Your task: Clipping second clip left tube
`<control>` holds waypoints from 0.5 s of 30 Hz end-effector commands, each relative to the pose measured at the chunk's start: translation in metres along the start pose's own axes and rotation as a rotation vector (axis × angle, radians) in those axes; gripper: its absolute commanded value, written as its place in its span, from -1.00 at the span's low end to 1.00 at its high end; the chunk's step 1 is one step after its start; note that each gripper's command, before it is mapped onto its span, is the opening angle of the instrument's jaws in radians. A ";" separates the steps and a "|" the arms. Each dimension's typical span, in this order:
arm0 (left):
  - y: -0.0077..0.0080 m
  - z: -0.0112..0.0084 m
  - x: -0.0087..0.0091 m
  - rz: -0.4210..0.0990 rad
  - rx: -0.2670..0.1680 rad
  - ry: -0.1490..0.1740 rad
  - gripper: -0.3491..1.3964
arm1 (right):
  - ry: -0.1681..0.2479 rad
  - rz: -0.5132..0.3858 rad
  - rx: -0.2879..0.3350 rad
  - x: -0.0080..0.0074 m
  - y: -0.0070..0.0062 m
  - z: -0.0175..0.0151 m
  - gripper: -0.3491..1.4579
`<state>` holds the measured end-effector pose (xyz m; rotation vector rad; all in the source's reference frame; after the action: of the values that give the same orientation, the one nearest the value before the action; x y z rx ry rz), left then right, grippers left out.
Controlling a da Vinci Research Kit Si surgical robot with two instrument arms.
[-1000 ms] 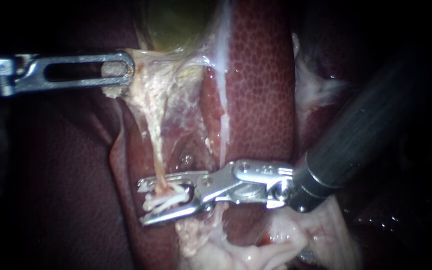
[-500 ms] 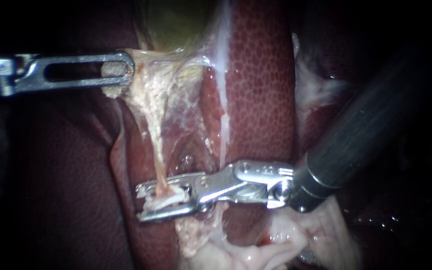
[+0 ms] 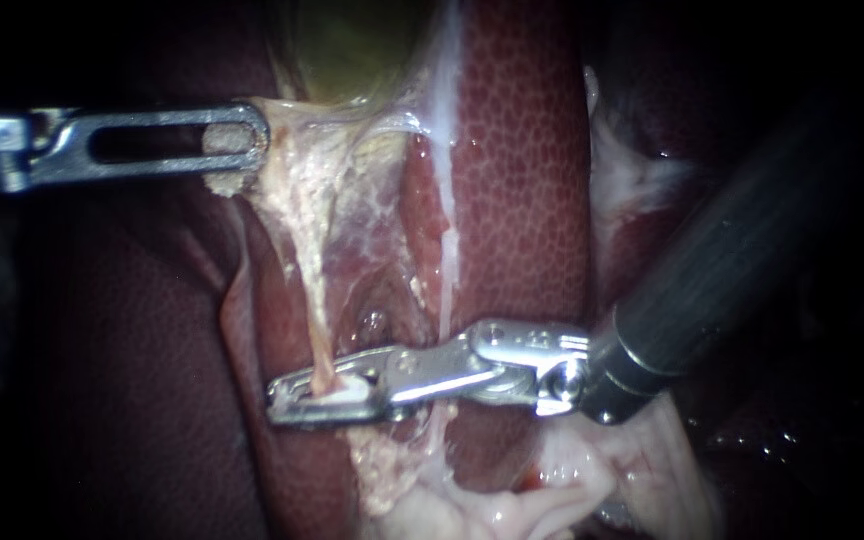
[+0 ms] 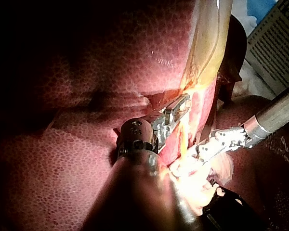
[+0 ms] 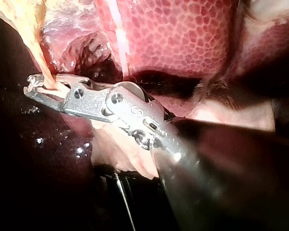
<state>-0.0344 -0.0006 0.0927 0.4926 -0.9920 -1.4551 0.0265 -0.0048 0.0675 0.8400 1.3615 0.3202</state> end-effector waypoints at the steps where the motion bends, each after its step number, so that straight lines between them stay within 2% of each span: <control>1: 0.0000 0.0000 0.0000 0.000 0.000 0.000 -1.00 | -0.008 0.000 0.001 0.0001 0.0000 0.0000 -0.89; 8: 0.0000 0.0000 0.0000 0.000 0.000 0.000 -1.00 | -0.017 0.000 0.001 0.0000 0.0001 -0.0001 -1.00; 15: 0.0000 0.0000 0.0000 0.000 0.000 0.000 -1.00 | -0.056 0.019 -0.003 0.0000 -0.0001 -0.0003 -1.00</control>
<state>-0.0344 -0.0006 0.0927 0.4924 -0.9920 -1.4553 0.0261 -0.0047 0.0675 0.8548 1.3018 0.3093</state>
